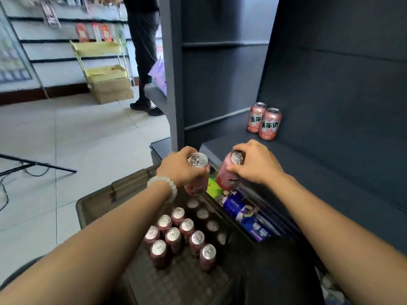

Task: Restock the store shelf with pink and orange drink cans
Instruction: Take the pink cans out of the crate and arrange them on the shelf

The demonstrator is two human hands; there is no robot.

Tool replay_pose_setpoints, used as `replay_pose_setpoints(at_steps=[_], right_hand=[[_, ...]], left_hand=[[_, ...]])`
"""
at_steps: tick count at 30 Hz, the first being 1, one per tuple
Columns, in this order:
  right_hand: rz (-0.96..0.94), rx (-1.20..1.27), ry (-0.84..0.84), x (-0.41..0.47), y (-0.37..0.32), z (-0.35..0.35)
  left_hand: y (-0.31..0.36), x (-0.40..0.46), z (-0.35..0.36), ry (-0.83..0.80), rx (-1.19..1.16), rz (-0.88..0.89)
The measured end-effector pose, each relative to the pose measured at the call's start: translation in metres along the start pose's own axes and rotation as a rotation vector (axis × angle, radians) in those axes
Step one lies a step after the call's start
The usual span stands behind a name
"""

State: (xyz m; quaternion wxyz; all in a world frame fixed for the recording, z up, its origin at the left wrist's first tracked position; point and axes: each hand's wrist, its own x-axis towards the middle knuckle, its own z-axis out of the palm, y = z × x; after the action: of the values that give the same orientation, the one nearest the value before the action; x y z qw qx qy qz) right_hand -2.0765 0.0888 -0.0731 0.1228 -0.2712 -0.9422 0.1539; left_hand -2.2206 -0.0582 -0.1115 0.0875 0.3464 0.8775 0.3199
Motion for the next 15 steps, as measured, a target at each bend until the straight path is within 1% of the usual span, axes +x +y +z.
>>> replay_pose_setpoints(at_steps=[3,6,10,15], right_hand=[[0.053,0.009,0.053,0.013,0.020,-0.026],[0.107,0.023,0.093,0.030,0.044,-0.042],[0.171,0.004,0.102,0.060,0.077,-0.044],[0.224,-0.016,0.122,0.104,0.108,-0.036]], left_hand=[[0.035,0.029,-0.004,-0.010,-0.024,0.077],[0.064,0.062,0.003,0.002,-0.016,0.110],[0.086,0.106,0.026,-0.024,0.002,0.107],[0.096,0.162,0.056,-0.088,0.022,0.130]])
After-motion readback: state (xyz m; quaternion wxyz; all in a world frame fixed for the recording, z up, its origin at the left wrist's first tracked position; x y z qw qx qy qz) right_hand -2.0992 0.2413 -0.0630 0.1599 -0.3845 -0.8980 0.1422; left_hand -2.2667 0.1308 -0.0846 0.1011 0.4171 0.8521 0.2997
